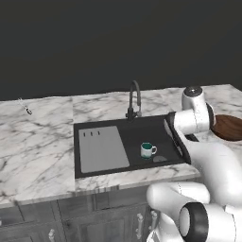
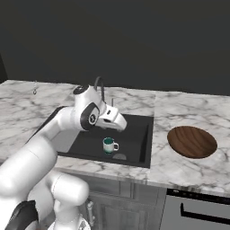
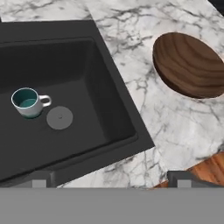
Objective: Pick the mug and place it in the sink. Pick the bowl and place it in the open cabinet and then close the cabinet.
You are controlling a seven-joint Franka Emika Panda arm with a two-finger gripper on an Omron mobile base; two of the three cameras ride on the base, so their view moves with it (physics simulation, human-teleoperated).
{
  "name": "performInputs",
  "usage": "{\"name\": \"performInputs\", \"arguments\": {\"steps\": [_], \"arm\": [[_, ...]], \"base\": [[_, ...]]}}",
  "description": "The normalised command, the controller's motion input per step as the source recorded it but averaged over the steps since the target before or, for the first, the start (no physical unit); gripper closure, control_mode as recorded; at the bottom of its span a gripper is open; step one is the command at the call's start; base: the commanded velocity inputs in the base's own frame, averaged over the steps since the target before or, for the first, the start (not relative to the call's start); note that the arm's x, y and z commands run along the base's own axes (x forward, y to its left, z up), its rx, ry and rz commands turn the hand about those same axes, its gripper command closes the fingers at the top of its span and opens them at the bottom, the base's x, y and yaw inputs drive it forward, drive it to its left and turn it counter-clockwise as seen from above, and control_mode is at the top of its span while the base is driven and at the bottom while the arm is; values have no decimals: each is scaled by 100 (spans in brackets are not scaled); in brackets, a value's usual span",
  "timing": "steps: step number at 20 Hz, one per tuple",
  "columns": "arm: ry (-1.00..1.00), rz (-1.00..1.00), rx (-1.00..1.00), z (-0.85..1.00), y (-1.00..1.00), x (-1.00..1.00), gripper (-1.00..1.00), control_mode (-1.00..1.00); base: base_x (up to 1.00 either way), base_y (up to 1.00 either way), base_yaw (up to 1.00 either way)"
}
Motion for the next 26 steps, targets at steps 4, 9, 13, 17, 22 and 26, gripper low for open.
{"name": "performInputs", "arguments": {"steps": [4,9,13,17,22,26], "arm": [[-9,-2,19,21,-1,-41,-100,-100],[-9,-2,19,10,0,-34,-100,-100],[-16,-8,2,8,0,-15,-100,-100],[-13,-27,0,8,0,-6,-100,-100],[-9,-36,1,6,0,-6,-100,-100],[-3,-25,10,13,-11,-2,-100,-100]], "base": [[0,0,0],[0,0,0],[0,0,0],[0,0,0],[0,0,0],[0,0,0]]}}
